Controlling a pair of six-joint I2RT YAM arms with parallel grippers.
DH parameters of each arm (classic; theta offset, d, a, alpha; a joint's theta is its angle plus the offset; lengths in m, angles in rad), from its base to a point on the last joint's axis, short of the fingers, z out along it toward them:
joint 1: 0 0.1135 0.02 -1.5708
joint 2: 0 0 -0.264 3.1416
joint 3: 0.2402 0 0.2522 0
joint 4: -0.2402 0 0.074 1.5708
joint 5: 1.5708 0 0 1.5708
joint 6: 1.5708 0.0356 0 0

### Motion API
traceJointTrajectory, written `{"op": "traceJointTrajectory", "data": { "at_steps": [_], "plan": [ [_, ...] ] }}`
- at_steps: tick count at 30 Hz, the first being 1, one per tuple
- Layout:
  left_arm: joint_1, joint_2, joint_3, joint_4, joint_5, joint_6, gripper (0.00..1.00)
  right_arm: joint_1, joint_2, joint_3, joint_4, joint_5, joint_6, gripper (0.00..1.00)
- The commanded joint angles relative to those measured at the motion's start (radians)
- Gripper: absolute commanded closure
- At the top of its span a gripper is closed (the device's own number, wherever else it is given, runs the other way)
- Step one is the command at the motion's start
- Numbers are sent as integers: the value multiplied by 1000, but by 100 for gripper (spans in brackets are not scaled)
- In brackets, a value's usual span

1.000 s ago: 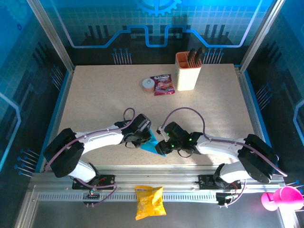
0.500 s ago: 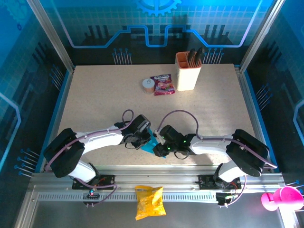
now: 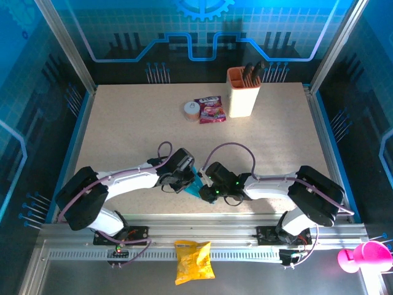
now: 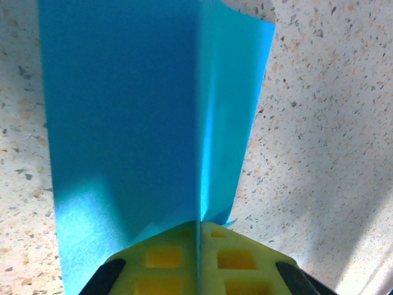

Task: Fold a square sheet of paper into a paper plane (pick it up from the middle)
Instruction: Fourth fold the wing at the center of the table.

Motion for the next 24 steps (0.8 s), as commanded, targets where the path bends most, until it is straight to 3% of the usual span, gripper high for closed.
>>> {"op": "traceJointTrajectory", "data": {
  "at_steps": [1,9,16,24],
  "plan": [
    [0,-25,-13,-19,6,-9,100,-9,-3,1,-18,-10,7,69],
    [0,-32,-16,-30,-7,-4,100,-7,-89,-15,-44,-3,25,66],
    [0,-32,-22,-26,-9,-8,100,5,-76,-18,-42,-11,28,63],
    [0,-24,-22,-27,-10,-8,100,6,-70,-33,-22,-8,41,74]
  ]
}}
